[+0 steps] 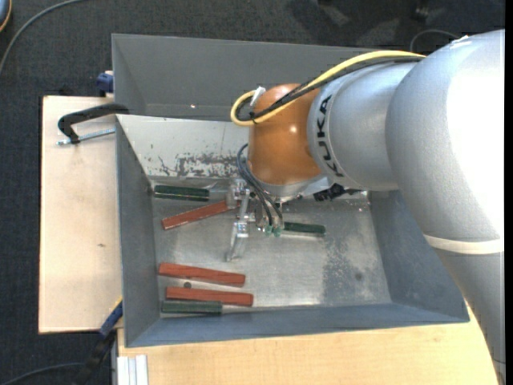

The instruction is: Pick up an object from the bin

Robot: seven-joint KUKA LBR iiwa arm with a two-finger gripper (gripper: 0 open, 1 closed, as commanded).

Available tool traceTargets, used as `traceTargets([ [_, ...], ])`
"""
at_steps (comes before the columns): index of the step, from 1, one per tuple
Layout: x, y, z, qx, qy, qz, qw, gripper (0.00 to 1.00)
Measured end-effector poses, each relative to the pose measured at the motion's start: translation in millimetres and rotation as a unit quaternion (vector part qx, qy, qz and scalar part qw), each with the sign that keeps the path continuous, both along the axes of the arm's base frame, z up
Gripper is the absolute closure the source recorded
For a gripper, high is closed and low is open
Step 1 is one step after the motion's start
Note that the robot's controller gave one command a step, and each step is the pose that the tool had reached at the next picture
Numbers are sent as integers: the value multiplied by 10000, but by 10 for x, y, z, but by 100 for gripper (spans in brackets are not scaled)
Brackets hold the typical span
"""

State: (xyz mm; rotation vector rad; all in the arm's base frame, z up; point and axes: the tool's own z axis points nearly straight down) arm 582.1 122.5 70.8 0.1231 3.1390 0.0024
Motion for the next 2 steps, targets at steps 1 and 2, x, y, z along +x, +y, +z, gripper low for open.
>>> traceTargets([
  [1, 33, 721, 12, 17, -38, -719, 9974, 0],
  [2, -198, 1102, 5, 2, -1, 107, 9999, 0],
])
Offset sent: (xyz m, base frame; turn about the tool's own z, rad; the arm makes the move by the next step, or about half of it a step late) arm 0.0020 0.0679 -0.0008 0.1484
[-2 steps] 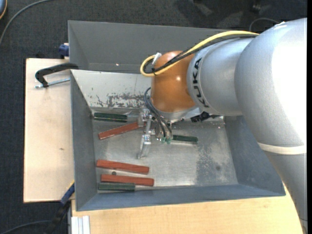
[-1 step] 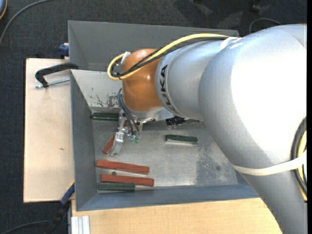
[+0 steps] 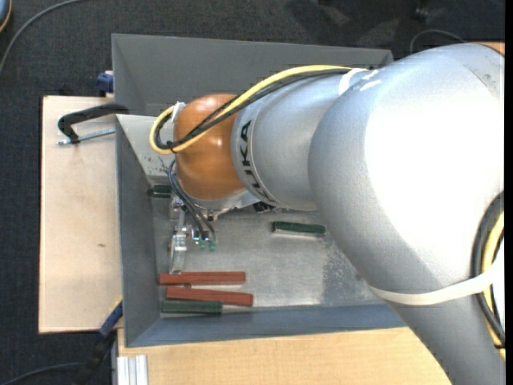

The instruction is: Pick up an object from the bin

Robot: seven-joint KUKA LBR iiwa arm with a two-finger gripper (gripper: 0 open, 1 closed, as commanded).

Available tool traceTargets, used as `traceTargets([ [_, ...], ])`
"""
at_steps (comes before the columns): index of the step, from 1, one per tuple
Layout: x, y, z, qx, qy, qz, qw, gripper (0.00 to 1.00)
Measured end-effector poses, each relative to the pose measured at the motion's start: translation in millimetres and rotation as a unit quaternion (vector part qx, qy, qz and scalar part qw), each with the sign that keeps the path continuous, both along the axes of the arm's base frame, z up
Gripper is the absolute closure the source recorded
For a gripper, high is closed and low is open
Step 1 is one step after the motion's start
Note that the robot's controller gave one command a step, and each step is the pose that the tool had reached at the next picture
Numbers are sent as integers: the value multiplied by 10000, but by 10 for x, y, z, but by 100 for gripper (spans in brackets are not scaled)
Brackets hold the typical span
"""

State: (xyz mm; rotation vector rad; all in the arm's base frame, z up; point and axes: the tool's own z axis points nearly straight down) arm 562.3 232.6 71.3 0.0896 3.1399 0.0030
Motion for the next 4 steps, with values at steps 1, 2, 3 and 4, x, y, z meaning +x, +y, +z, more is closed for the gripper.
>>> traceTargets([
  [1, -672, -124, 25, 15, -47, -126, 9999, 0],
  [2, -622, -603, 401, -5, -37, 31, 10000, 0],
  [3, 64, -944, 7, -5, -23, -876, 9961, 0],
  [4, 121, -722, 19, -11, 1, -646, 9979, 0],
])
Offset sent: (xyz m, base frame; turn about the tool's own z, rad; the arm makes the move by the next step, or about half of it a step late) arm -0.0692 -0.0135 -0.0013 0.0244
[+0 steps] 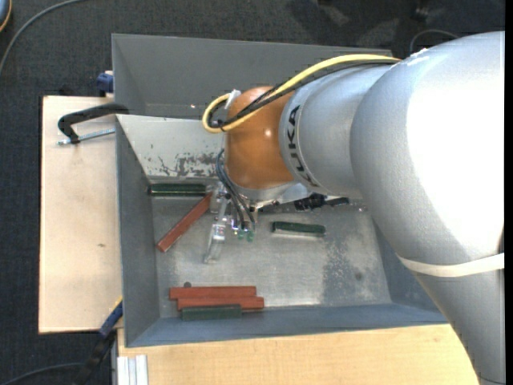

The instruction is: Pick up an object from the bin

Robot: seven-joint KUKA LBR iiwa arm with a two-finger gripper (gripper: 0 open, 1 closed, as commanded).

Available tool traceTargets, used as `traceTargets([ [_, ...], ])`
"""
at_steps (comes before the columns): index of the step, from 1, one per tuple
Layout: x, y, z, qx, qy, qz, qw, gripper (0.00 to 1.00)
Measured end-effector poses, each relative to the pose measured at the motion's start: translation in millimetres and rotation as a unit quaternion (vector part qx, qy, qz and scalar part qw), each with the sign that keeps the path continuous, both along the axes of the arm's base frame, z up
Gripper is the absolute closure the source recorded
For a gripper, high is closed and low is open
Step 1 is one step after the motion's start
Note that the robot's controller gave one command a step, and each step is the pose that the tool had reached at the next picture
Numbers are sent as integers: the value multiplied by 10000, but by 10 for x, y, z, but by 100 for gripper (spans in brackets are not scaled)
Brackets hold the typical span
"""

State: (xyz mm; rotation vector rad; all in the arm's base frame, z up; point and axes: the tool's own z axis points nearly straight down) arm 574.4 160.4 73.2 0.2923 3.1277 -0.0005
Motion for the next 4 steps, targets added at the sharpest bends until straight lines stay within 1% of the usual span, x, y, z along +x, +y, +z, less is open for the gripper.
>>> traceTargets([
  [1, 247, 625, 2, 16, -24, 471, 9989, 0],
  [2, 104, 723, -3, 10, -8, 2302, 9731, 0],
  [3, 107, 716, -5, 11, -8, 2288, 9735, 100],
  [4, -14, 366, 1462, 9, -73, 2516, 9678, 100],
])
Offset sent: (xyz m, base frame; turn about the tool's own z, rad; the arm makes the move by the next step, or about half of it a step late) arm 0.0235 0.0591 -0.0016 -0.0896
